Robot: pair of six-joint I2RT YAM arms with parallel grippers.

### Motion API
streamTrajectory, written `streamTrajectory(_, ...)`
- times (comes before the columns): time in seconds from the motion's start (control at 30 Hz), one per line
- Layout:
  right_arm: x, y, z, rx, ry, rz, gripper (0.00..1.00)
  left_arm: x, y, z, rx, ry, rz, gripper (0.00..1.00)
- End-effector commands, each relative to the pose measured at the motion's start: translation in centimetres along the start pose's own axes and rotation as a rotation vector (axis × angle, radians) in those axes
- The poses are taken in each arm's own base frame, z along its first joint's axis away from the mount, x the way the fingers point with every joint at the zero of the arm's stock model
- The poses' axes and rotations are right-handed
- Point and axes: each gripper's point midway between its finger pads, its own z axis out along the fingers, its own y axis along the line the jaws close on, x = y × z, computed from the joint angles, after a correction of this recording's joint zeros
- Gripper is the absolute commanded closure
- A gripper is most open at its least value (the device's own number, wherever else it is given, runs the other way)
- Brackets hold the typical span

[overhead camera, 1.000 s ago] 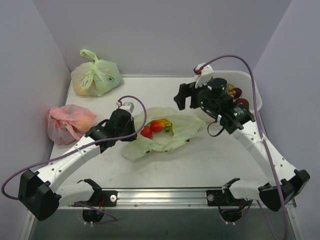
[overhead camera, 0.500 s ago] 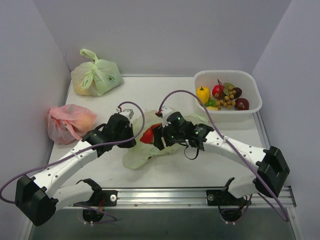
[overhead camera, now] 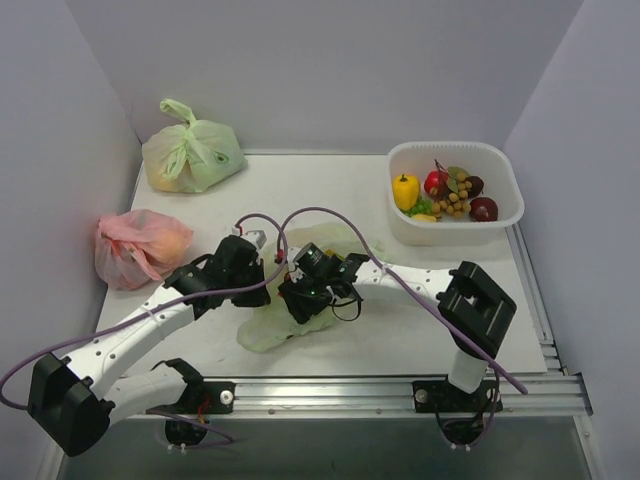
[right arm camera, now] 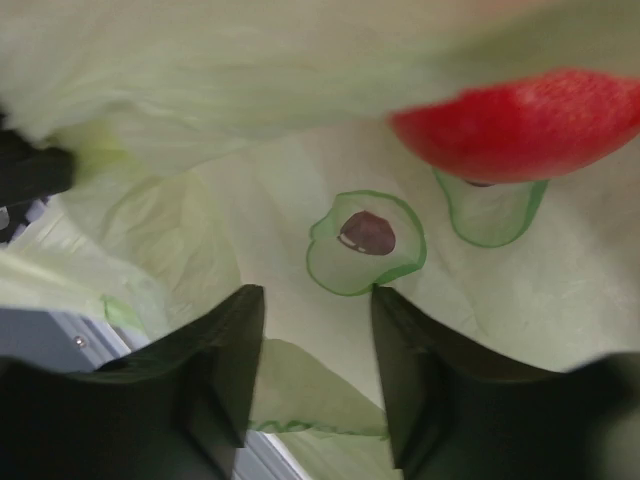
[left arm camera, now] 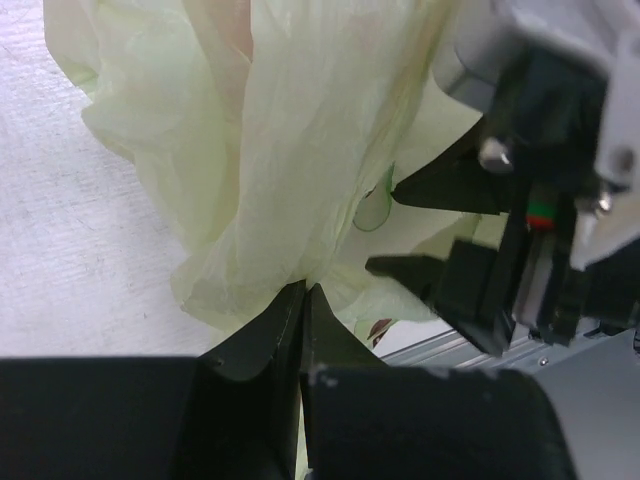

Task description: Untie the knot of the plastic bag and take out the fruit

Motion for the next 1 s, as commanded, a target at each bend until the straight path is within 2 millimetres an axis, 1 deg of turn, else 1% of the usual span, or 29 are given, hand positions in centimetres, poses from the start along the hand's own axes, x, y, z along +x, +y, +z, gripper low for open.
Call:
streamTrajectory(0.0,-2.3,1.1,-3.1,-0.001,-0.086,-0.028,0.5,-2.0,-1.3,-0.5,0.023,-0.053,-0.013,1.0)
streamTrajectory(0.03,-2.7,0.7,-3.5,0.02,-0.113,-0.007,0.46,-2.0,-1.4,-0.6,0.025,-0.055,-0.015,1.0)
streamTrajectory(0.07,-4.2,0.2,-4.5,0.052,-0.188,-0.001,0.42,-2.0,-1.4,-0.6,0.025,-0.055,-0.016,1.0)
streamTrajectory(0.1,-4.8,-0.1,-4.8,0.074,-0.22,0.017,0.35,-2.0,-1.3,-0.6,0.023,-0.056,-0.016,1.0)
streamTrajectory(0.17,-6.1,-0.9,-5.4,0.104,-0.293,0.078,0.28,-1.8,-1.2,-0.5,0.022,-0.051,-0.018,1.0)
streamTrajectory(0.2,-6.6,-1.7,-5.5,0.142,-0.319,0.102,0.24,-1.8,-1.2,-0.6,0.023,-0.054,-0.017,1.0)
streamTrajectory(0.27,-6.8,-2.6,-5.2,0.173,-0.335,0.154,0.2,-1.8,-1.4,-0.6,0.036,-0.054,-0.002,1.0)
streamTrajectory(0.3,-7.5,-3.0,-5.1,0.192,-0.364,0.165,0.18,-1.9,-1.5,-0.7,0.042,-0.058,0.005,1.0)
streamTrajectory(0.37,-8.0,-3.2,-4.6,0.199,-0.381,0.19,0.16,-1.9,-1.7,-0.8,0.051,-0.059,0.012,1.0)
streamTrajectory(0.47,-8.7,-3.6,-3.4,0.209,-0.392,0.224,0.15,-1.9,-1.9,-0.9,0.061,-0.058,0.019,1.0)
streamTrajectory(0.6,-9.3,-4.5,-2.4,0.239,-0.433,0.257,0.14,-2.0,-2.1,-1.2,0.072,-0.062,0.02,1.0)
streamTrajectory(0.77,-10.1,-4.1,-0.9,0.194,-0.455,0.207,0.15,-1.9,-2.5,-1.5,0.09,-0.062,0.018,1.0)
streamTrajectory(0.93,-10.3,-3.5,0.3,0.146,-0.453,0.137,0.15,-2.3,-2.1,-2.0,0.062,-0.081,0.004,1.0)
streamTrajectory(0.97,-10.1,-3.6,0.9,0.142,-0.438,0.115,0.15,-2.2,-2.0,-2.0,0.057,-0.081,-0.001,1.0)
